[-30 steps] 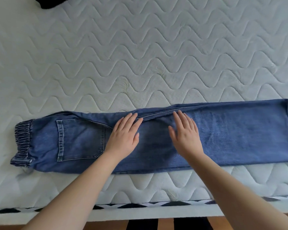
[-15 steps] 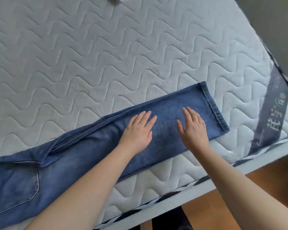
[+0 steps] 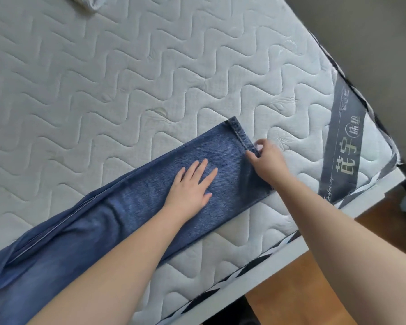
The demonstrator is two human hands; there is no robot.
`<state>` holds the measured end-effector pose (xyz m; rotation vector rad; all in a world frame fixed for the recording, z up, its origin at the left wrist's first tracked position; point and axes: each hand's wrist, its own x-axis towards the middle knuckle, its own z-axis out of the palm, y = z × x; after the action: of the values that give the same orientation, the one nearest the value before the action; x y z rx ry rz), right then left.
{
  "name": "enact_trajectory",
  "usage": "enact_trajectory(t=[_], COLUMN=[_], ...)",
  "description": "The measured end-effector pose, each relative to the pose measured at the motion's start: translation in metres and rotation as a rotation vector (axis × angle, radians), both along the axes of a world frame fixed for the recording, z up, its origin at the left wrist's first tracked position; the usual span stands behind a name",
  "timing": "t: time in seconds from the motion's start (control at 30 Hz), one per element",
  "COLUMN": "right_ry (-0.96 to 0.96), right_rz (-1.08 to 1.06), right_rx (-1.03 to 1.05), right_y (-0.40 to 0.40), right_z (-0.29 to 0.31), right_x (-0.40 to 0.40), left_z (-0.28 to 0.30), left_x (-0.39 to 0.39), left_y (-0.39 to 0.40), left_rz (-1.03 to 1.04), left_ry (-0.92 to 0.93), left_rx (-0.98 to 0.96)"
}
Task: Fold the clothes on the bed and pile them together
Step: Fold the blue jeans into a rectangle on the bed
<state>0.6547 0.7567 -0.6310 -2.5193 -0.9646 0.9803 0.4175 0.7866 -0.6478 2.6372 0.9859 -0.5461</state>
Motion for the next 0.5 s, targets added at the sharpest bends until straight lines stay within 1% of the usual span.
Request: enact_trajectory(t=[0.07, 0.13, 0.2, 0.27, 0.33, 0.37, 0.43, 0.5], right_ry=[0.045, 0.06, 0.05, 0.064, 0.101, 0.125, 0.183, 0.228], right_rz=[0.034, 0.124, 0.216, 0.234, 0.209, 0.202, 0.211, 0.242], right_rx=[-0.045, -0.065, -0.039, 0.012, 0.071, 0.1, 0.149, 0.196], right_y=[0.01, 0.017, 0.019, 0.017, 0.013, 0.01, 0.006, 0.002], right_z=[0.002, 0.007, 0.016, 0.03, 0.046, 0.053, 0.07, 0.085], right_x=[0.005, 0.006, 0.001, -0.009, -0.024, -0.033, -0.053, -0.075], left_z=[-0.001, -0.001, 0.002, 0.009, 0.019, 0.024, 0.036, 0.048], left_x=[-0.002, -0.001, -0.001, -0.005, -0.011, -0.015, -0.024, -0.036], left_y=[-0.001, -0.001, 0.003, 0.013, 0.022, 0.024, 0.025, 0.025], left_rz=[-0.002, 0.001, -0.001, -0.01, 0.017, 0.071, 0.23, 0.367], left_ry=[0.003, 0.002, -0.011, -0.063, -0.174, -0.254, -0.416, -0.548], left_rx=[0.004, -0.007, -0.054, -0.117, -0.163, -0.199, -0.283, -0.308])
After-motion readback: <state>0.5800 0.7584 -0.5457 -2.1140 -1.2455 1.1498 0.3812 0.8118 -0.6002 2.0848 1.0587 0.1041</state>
